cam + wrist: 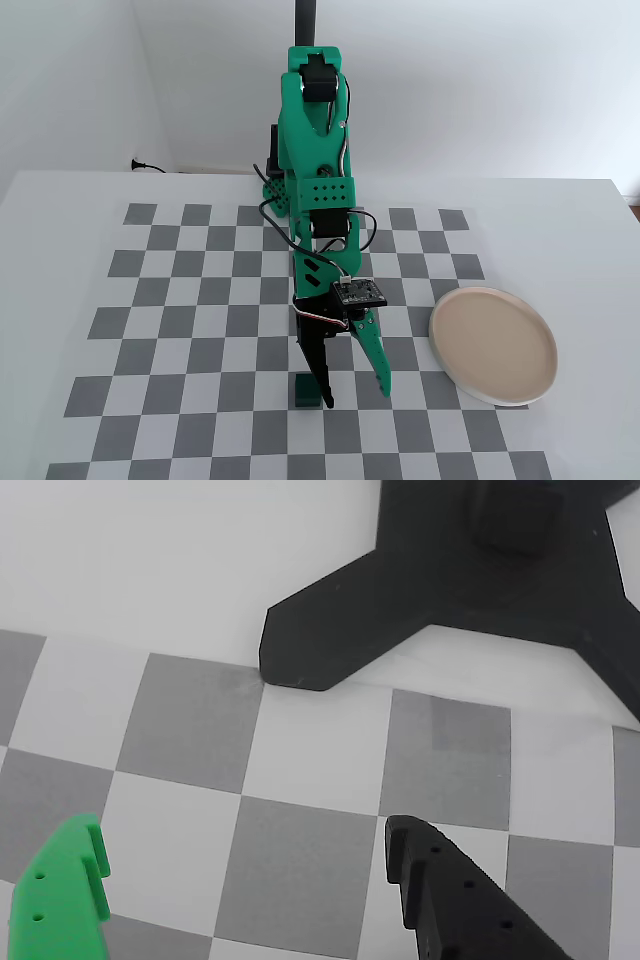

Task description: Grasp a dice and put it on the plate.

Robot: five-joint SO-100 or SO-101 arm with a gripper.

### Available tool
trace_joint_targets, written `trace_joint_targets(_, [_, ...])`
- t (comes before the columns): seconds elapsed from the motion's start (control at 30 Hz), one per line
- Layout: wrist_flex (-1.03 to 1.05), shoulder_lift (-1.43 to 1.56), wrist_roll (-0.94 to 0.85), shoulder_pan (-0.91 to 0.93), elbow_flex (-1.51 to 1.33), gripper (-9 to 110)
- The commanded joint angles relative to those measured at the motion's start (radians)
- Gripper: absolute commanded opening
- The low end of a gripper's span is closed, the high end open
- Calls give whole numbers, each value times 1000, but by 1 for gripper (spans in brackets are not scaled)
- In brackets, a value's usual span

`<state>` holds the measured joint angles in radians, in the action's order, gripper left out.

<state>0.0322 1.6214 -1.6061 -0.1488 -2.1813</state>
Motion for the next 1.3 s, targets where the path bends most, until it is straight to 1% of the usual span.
trace_joint_targets(0.0, [-20,6,-26,-6,97,25])
trace_joint_targets(0.2, [-21,-41,-28,-15,95,24])
trace_joint_targets(0.37, [-2,-23,-11,-25,95,24])
trace_joint_targets(0.7, [156,66,29,-49,94,24])
trace_joint_targets(0.97, [172,95,43,-43,94,23])
trace_joint_targets(1.27, [140,77,28,37,98,23])
